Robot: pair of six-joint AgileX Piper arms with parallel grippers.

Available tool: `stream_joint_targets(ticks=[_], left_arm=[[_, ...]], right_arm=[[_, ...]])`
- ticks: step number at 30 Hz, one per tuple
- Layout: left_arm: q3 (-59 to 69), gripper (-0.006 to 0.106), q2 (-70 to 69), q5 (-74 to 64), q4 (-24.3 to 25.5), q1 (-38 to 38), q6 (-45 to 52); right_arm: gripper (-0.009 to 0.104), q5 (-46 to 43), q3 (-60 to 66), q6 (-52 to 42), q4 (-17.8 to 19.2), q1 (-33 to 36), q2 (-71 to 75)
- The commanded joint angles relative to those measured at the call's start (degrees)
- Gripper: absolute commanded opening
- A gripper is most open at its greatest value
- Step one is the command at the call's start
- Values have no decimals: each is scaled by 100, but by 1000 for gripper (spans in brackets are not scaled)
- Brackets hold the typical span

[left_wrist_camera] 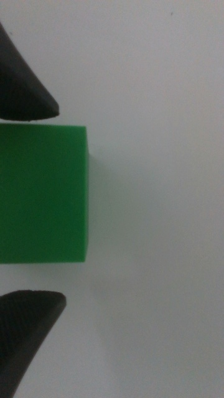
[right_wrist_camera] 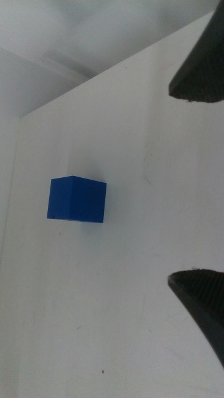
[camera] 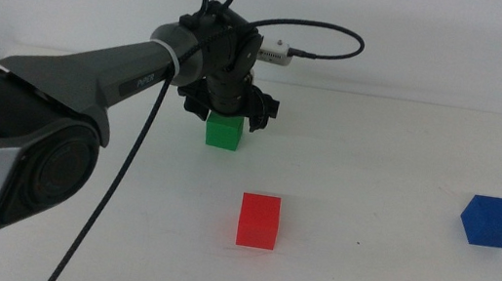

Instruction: Stack red cubes first, then green, then blue cubes in a specific spot.

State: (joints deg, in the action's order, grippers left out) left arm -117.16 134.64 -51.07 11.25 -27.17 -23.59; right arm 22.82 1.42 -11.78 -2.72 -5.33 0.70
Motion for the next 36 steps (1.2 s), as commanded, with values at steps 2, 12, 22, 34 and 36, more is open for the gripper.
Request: stream_joint_targets(ticks=[2,12,22,34,36], left_arm=[[-201,88,-292,279,69,3,-14],[-201,9,-346,223,-89,3,-18],[1252,-2,-2055,-301,1680,-932,-1907],[3451,-2,-3464,259,1824,-2184,-4021],[3451,-2,-3401,305,1670,-2184,-4021]], right_arm=[[94,-416,-85,-10,47,-4,115],[94,-416,-85,-10,47,-4,115],[94,-416,-85,-10,47,-4,115],[94,-416,-85,-10,47,-4,115],[94,-416,-85,-10,47,-4,115]])
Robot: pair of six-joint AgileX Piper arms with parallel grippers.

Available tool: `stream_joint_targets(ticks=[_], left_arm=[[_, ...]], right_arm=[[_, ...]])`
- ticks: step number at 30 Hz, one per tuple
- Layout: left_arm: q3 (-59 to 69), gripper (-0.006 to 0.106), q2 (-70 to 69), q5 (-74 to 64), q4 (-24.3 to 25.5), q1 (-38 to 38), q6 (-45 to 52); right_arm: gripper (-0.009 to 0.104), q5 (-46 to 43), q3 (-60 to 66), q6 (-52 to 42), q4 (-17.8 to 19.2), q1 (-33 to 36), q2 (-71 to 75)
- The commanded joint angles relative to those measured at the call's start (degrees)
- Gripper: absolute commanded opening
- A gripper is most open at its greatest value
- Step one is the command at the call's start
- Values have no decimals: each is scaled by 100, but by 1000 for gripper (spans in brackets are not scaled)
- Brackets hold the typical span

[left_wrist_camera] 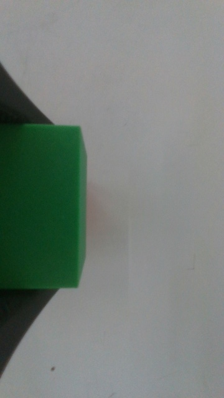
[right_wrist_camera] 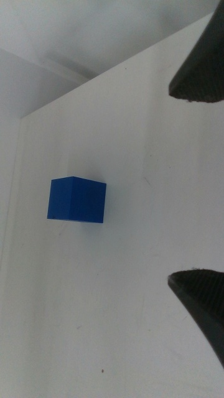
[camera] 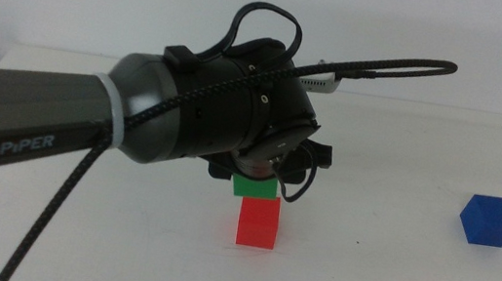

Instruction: Stack red cubes first, then green, then blue cubes in a specific spot.

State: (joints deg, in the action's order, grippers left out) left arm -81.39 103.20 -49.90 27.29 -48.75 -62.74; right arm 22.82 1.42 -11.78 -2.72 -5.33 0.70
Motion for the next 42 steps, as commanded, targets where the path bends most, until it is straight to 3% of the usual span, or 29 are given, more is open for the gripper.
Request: stream_joint_targets(ticks=[1,7,42], left_arm=[[-126,-2,-226,229,-57,-26,-106],[-121,-2,-22,314,-368,-26,-111],[-121,-2,375,511,9,-20,-225]], right_arm=[[94,-416,-85,-10,47,-4,115],[94,-416,-85,-10,47,-4,115],[94,-416,-85,-11,47,-4,115]])
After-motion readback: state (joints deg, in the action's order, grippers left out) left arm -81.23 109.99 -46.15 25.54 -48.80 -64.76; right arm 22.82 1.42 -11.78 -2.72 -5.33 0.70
